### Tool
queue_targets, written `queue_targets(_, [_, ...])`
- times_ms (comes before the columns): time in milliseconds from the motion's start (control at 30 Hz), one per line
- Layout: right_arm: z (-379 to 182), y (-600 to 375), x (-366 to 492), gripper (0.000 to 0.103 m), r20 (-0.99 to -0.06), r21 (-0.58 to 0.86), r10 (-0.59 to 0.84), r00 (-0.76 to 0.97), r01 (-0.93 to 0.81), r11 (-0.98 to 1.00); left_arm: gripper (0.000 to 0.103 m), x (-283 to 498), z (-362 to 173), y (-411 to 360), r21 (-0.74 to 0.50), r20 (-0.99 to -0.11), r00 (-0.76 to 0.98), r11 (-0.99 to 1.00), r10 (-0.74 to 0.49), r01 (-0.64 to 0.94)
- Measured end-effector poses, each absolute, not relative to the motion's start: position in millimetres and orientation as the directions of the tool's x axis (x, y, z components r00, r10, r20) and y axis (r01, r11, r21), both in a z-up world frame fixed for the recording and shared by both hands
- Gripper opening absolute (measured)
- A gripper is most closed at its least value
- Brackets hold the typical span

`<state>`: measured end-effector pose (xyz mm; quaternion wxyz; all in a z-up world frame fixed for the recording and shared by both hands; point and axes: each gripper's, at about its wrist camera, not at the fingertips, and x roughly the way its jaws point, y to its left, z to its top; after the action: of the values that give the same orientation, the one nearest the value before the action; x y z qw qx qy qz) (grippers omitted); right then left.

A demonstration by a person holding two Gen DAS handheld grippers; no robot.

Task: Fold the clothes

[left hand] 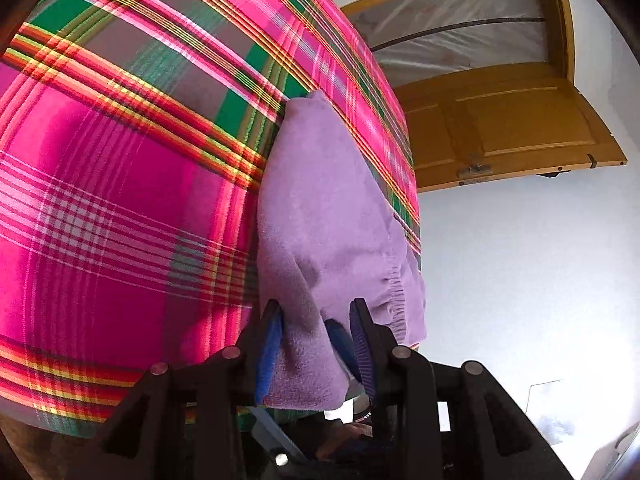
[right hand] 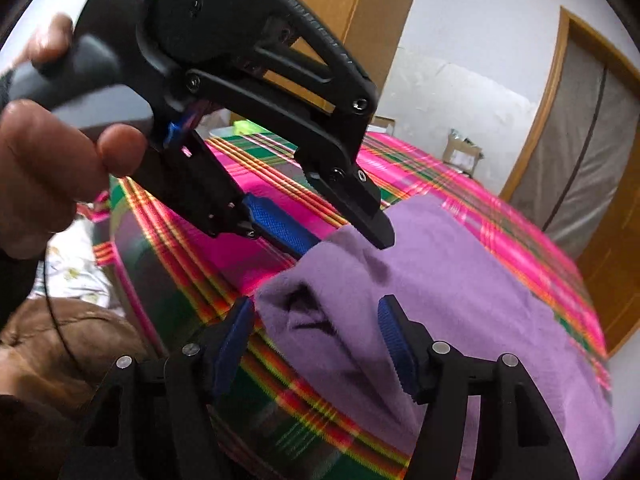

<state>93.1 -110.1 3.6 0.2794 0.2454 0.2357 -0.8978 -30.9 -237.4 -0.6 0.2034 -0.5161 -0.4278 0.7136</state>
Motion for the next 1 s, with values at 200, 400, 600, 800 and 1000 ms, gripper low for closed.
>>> queue_targets(200, [-1, -121, 81, 0.066, -0.583, -0.29, -0.343, -0.737, 0.583, -0.759, 0.035, -31, -2, -241, -0.821, -0.561, -0.387, -0.552, 0.732, 0.148])
queue_targets(400, [3, -117, 68, 0.04, -0.599, -0.231, -0.323, -0.733, 0.544, -0.806, 0.035, -40, -3, -246, -0.823, -0.556, -0.407, -0.548, 0.725, 0.148])
queue_targets(600, [5, -116, 69, 0.022, -0.59, -0.247, -0.315, -0.744, 0.538, -0.806, 0.037, -57, -4, -251, -0.794, -0.591, -0.44, -0.585, 0.676, 0.167])
queue_targets(800, [13, -108, 67, 0.016, -0.581, -0.214, -0.332, -0.743, 0.533, -0.819, 0.042, -91, -11, -239, -0.775, -0.618, -0.393, -0.61, 0.681, 0.163])
queue_targets(1000, [19, -102, 67, 0.015, -0.58, -0.183, -0.355, -0.733, 0.542, -0.82, 0.041, -119, -20, -231, -0.801, -0.595, -0.352, -0.57, 0.722, 0.184])
